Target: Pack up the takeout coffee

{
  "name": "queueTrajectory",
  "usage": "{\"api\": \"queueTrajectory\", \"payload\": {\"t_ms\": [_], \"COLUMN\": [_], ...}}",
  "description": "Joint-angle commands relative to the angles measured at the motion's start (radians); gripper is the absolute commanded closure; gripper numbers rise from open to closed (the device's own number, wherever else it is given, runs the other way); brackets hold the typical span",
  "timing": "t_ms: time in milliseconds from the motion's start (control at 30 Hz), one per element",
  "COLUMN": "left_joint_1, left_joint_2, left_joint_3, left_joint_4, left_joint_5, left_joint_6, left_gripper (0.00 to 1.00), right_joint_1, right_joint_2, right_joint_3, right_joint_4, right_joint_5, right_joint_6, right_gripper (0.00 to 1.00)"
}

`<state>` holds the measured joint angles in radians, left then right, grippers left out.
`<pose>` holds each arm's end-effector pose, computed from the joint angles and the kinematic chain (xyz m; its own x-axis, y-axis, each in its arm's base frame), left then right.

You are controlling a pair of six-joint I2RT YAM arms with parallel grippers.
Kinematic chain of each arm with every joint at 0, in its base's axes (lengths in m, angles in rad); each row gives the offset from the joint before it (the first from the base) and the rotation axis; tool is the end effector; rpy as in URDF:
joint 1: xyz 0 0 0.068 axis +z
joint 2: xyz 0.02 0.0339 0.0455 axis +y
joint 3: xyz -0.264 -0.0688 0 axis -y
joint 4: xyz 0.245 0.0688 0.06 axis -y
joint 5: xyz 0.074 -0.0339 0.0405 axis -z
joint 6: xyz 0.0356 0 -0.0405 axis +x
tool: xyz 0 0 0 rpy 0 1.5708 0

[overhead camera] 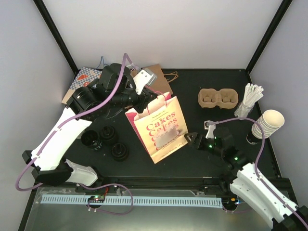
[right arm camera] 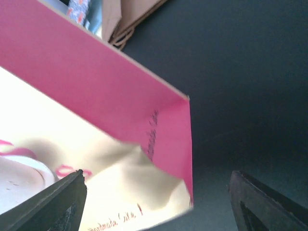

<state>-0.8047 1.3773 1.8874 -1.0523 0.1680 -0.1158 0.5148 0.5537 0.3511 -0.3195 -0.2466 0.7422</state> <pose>0.1671 -0.1823 0.4883 -0.4489 0.3023 -0.8409 0.7630 0.6194 -0.1847 0.1189 0.0773 0.2077 -0.7671 0.3191 -0.5565 -0.1942 0.7112 0.6756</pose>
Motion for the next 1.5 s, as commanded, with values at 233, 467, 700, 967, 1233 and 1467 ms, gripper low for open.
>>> {"api": "queueTrajectory", "payload": {"t_ms": [233,467,700,967,1233,1467], "left_joint_1": [-0.023,-0.035,-0.04,-0.046,-0.071,-0.099], "left_joint_2": [0.036,0.045,0.036,0.038,0.049,0.068], "left_joint_3": [0.01,0.009,-0.01,-0.069,-0.172,-0.182], "left_joint_4": [0.054,0.07,0.103,0.19,0.325,0.32], "left_joint_5": [-0.059,-0.067,-0.052,0.029,0.062,0.059], "left_joint_6": [-0.016,-0.026,-0.054,-0.101,-0.174,-0.172], "left_gripper": [0.98,0.98,0.98,0.99,0.98,0.7], "right_joint_1": [-0.002,-0.003,-0.002,-0.002,-0.002,-0.002], "right_joint_2": [0.25,0.384,0.511,0.656,0.81,0.833], "right_joint_3": [0.017,0.078,0.069,0.127,0.209,0.226], "right_joint_4": [0.216,0.243,0.341,0.358,0.359,0.31], "right_joint_5": [-0.118,-0.108,-0.153,-0.108,-0.125,-0.112], "right_joint_6": [-0.019,-0.018,0.009,-0.024,-0.056,-0.098], "right_gripper": [0.53,0.96,0.99,0.99,0.99,0.96]}}
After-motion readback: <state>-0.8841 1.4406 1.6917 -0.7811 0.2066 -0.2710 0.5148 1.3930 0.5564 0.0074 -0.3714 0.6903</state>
